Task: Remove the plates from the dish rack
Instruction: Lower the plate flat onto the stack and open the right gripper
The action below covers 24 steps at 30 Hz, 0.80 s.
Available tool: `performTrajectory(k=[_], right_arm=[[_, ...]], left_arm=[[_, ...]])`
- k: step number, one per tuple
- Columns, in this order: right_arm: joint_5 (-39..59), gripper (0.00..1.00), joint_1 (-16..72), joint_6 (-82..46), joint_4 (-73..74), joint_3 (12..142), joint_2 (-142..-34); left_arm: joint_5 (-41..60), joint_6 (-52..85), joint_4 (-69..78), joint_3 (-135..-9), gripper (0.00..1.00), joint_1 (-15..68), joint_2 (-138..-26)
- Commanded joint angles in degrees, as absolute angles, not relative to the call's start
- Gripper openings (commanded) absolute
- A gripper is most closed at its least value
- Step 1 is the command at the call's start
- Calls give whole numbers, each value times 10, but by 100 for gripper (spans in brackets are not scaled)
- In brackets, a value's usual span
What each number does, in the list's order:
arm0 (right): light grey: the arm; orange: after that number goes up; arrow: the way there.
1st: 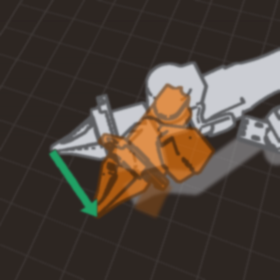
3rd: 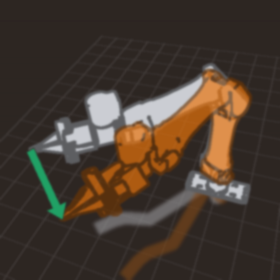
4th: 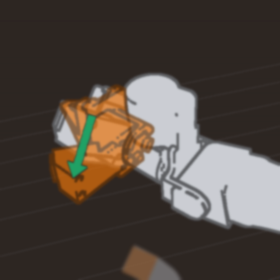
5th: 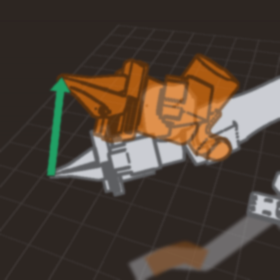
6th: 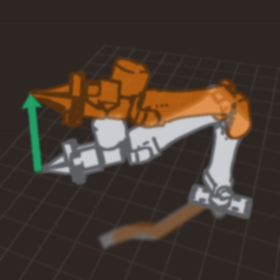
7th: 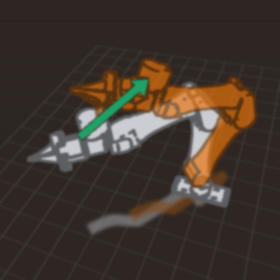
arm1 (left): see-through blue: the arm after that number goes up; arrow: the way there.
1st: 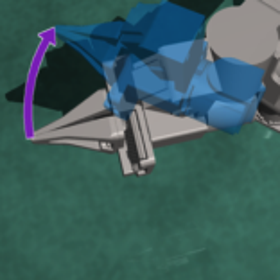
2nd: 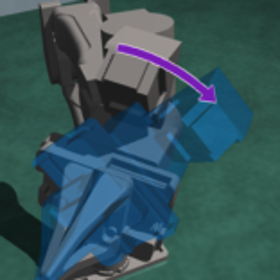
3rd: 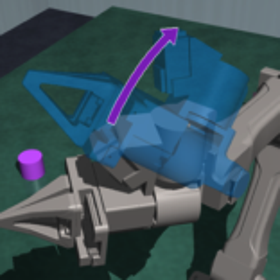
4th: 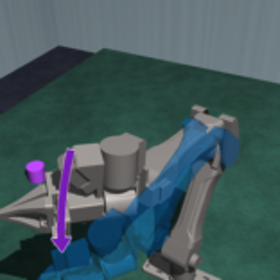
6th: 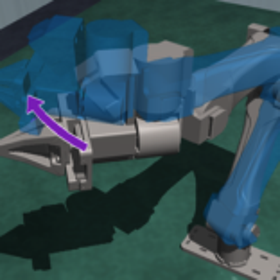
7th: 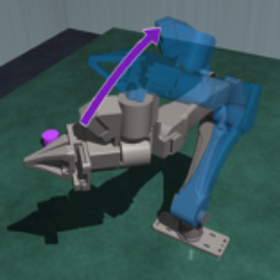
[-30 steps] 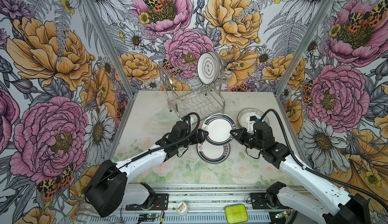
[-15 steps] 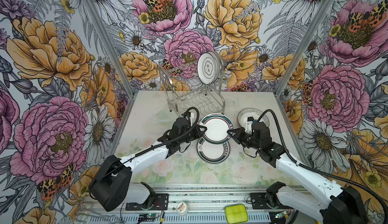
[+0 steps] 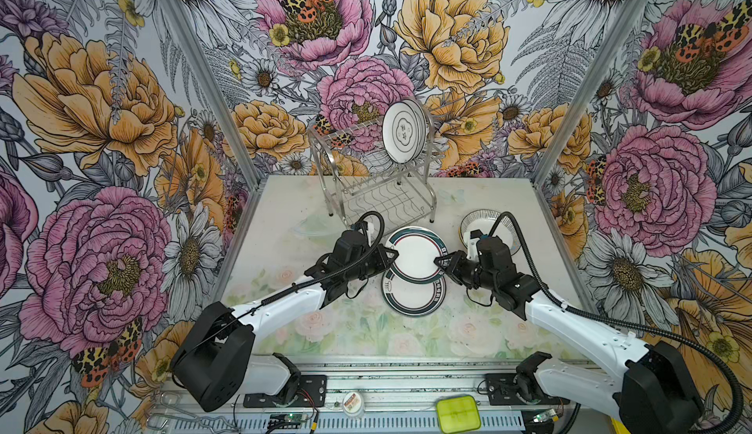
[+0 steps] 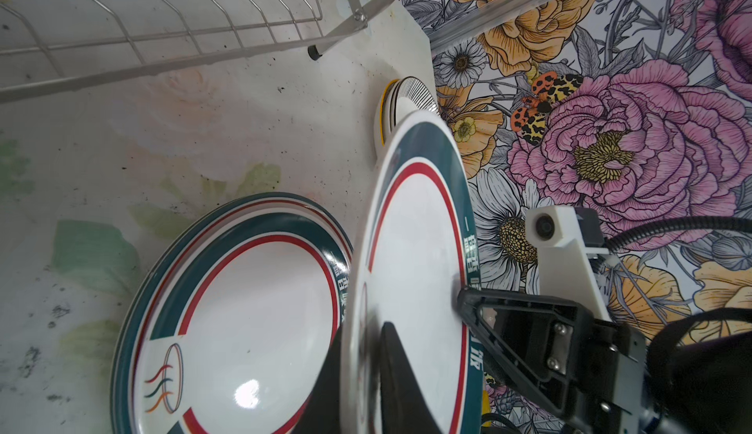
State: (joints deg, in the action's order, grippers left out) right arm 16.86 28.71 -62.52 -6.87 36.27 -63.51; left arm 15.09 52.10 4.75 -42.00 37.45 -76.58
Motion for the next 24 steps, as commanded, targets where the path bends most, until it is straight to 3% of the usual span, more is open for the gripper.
performTrajectory(k=[1,11,24], right_arm=[[169,31,295,-601,-40,379,-623],[119,45,234,-560,-141,374,-572],[5,48,206,-467,-250,462,-606]], left_arm=[[180,495,12,-406,0,391,-751],[167,502,-7,-384,0,390,-719],[164,508,-9,-376,0,394,-746]])
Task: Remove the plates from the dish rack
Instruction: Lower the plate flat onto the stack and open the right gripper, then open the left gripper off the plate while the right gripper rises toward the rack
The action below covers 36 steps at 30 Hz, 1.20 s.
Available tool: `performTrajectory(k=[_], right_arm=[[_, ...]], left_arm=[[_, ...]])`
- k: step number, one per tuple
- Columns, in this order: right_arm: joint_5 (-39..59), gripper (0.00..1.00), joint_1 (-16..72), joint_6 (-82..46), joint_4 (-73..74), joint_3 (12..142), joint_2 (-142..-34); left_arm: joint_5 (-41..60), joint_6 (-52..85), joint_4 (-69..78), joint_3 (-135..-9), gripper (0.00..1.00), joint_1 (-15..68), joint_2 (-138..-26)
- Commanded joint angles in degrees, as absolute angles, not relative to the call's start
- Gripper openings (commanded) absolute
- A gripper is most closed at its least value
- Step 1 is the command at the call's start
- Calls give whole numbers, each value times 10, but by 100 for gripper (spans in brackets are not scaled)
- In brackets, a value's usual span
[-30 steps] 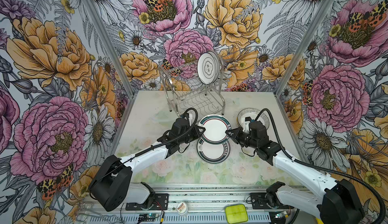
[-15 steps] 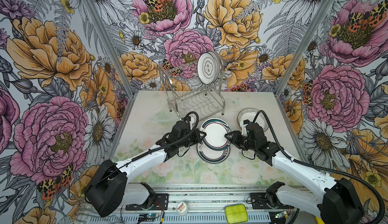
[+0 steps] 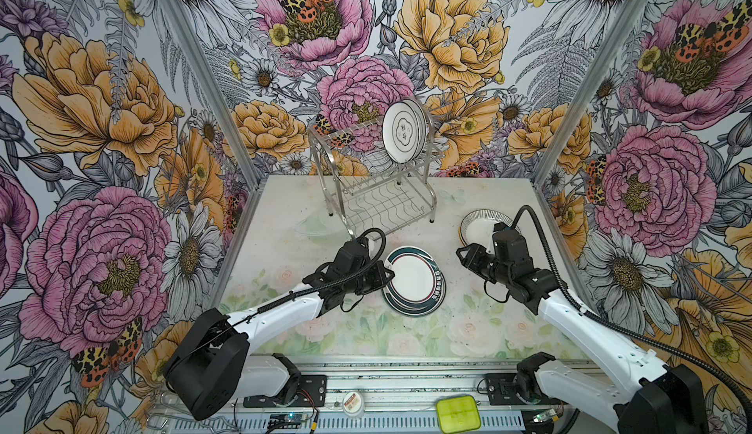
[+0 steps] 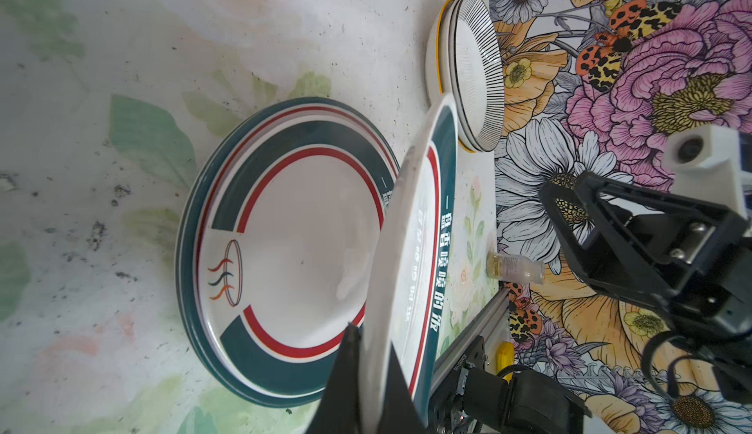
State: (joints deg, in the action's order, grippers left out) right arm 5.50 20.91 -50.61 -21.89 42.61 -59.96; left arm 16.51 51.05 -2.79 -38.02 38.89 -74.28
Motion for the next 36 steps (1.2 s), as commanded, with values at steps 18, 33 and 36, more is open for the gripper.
performTrajectory(k=[18,33,36], right_arm=[[-32,51,206,-386,-303,571,-646],[-29,55,207,-324,-302,623,-662],[-26,57,207,-299,-302,639,-672]], left_arm=[[151,523,-20,-386,0,402,-807],[113,516,-102,-408,45,408,-808],[103,511,-131,-426,48,412,-813]])
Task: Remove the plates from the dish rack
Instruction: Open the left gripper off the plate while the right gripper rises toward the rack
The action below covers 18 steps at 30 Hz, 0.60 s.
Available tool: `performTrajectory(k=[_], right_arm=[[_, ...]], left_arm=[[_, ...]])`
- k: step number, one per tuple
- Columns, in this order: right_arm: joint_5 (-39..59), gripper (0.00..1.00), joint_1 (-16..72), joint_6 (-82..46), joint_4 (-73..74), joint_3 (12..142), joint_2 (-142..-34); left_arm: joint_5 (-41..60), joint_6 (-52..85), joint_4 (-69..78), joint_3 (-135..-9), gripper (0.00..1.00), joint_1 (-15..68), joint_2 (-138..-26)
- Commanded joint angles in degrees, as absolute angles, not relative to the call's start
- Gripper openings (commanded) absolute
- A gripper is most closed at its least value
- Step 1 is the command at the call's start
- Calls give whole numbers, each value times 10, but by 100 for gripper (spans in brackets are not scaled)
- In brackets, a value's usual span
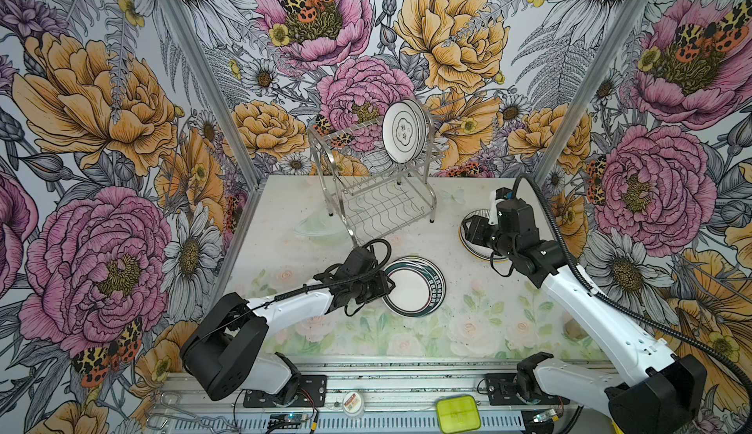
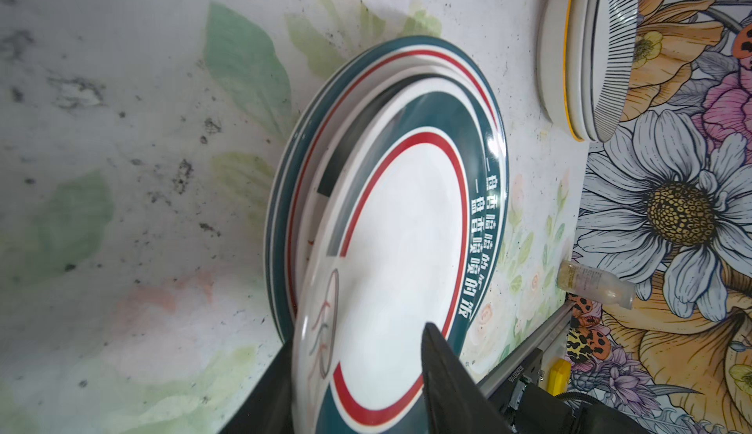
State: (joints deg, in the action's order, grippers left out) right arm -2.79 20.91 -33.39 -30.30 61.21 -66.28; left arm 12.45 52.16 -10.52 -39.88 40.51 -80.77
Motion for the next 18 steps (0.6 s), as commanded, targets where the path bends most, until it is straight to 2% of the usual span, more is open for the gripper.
performTrajectory(k=[1,5,7,8,18], right_arm=[[-24,58,207,-291,-302,645,-676],[-3,65,207,-265,-302,669,-700],[3,80,211,-250,-302,681,-715],[0,81,214,-242,-302,685,-720],[-94,85,271,-133,-273,716,-759]], left_arm=[[101,511,-141,-432,49,414,-817],[98,511,-168,-456,54,421,-840],[96,514,-177,-469,54,426,-856],[95,516,-180,-474,55,429,-863],[29,509,-274,-546,65,458,-901]])
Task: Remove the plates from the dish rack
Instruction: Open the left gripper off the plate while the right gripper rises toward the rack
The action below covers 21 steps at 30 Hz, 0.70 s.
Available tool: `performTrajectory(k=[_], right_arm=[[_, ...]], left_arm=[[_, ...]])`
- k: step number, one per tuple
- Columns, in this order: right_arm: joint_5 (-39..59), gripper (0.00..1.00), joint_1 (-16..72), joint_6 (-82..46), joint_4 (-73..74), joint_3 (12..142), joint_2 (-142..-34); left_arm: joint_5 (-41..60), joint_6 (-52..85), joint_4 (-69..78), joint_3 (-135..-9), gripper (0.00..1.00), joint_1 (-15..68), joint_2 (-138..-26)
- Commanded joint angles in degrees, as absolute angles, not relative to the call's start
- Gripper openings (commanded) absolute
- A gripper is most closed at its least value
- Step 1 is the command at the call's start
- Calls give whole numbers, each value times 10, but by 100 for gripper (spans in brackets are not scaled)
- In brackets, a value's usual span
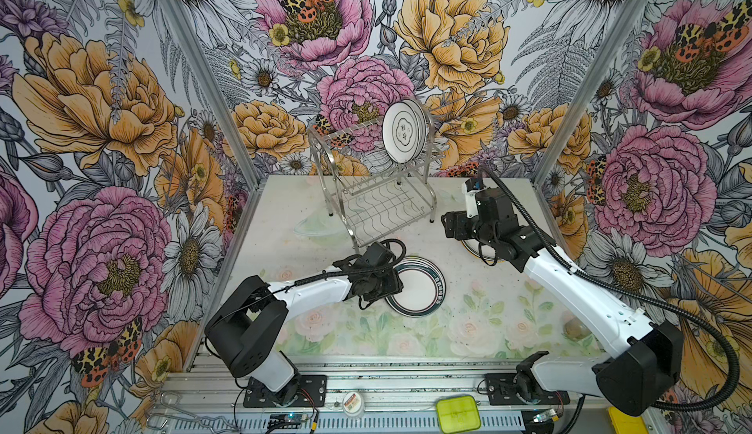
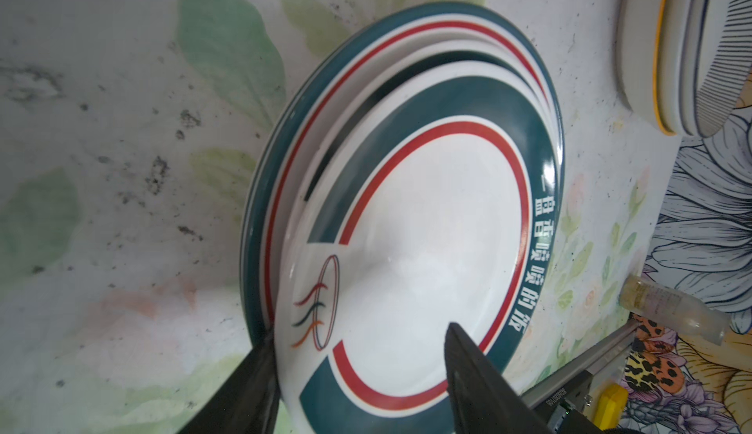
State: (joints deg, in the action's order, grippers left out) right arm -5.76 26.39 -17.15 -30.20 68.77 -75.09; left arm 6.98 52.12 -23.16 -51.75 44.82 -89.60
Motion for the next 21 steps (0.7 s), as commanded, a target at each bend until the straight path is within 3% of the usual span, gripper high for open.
performTrajectory(k=[1,3,4,5,6,13,21], right_arm=[[-94,85,272,-131,-269,721,-762],[-102,86,273,-130,-258,730,-769],[-106,87,273,-130,-254,739,-773],[-115,91,275,-132,-249,749,-777],[-131,99,277,-138,-247,764,-783],[-215,100,294,-138,-224,872,-824],[-203,100,296,-67,-204,1041,-902]], left_arm=[[21,507,-288,-556,65,460,-906],[8,506,-307,-566,67,462,-909],[-3,505,-324,-574,73,464,-909],[-19,502,-345,-584,98,466,-910],[-40,497,-368,-597,99,470,-910],[-52,476,-390,-618,99,458,-895],[-70,429,-429,-648,99,422,-839]])
